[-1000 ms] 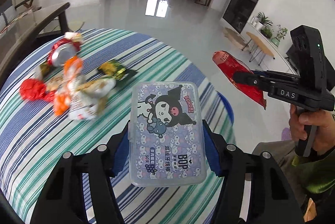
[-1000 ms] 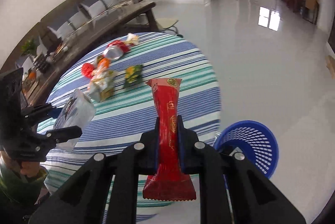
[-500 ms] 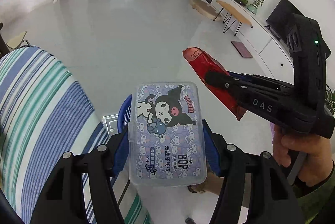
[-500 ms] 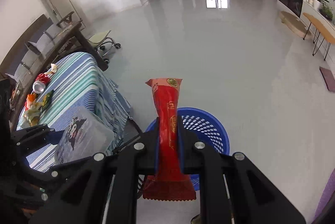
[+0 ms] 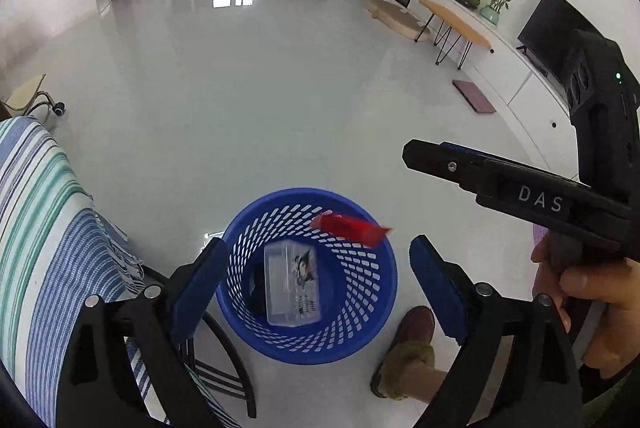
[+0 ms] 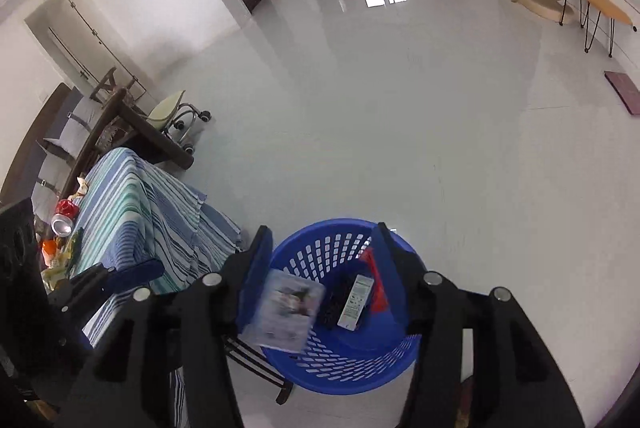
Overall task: Collect trash
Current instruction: 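Carry both items over the blue wastebasket and open both tools to drop them, then return both tools to the table and reach the left tool toward the red plastic bag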
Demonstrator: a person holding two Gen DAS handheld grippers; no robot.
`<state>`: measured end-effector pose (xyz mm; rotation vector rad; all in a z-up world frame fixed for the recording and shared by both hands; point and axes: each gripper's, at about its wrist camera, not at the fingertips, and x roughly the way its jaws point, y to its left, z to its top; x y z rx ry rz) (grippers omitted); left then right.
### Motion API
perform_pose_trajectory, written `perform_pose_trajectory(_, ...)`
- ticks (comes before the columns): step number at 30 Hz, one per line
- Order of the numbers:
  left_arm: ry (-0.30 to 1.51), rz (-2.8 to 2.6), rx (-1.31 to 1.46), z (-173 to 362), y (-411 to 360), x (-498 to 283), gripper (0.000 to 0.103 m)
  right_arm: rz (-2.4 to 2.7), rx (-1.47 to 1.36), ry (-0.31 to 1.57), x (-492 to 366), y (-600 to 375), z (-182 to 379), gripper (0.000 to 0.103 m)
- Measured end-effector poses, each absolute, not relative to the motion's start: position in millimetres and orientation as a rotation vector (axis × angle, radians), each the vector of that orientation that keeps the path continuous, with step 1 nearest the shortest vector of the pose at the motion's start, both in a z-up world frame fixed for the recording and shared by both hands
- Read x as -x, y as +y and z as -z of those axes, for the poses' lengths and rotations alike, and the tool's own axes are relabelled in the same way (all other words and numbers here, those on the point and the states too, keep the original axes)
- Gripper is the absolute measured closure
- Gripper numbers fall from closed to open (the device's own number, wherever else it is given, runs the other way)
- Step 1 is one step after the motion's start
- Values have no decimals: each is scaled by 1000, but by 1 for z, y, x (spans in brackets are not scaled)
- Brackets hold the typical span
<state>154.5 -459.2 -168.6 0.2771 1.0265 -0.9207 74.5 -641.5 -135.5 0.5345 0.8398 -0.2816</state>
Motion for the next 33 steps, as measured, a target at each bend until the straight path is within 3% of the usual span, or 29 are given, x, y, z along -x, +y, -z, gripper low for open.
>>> perform_pose_trajectory(3, 965, 917, -238, 144, -441, -147, 9, 310, -506, 780, -62, -638, 118, 29)
perform_pose_trajectory(5, 921, 909, -219, 125, -419, -137, 5, 353, -469, 748, -58, -627, 107, 12)
perform_pose_trajectory(8, 876, 883, -217, 106, -374, -121, 5, 394, -373, 713, -56, -598, 97, 6)
perform_pose_trajectory(23, 969, 394, -248, 145, -91, -103, 5, -108, 51, 831, -71, -310, 120, 6)
perform_pose_trajectory(33, 971, 206, -160, 150, 22, -155, 5, -177, 121, 936, -120, -222, 137, 6)
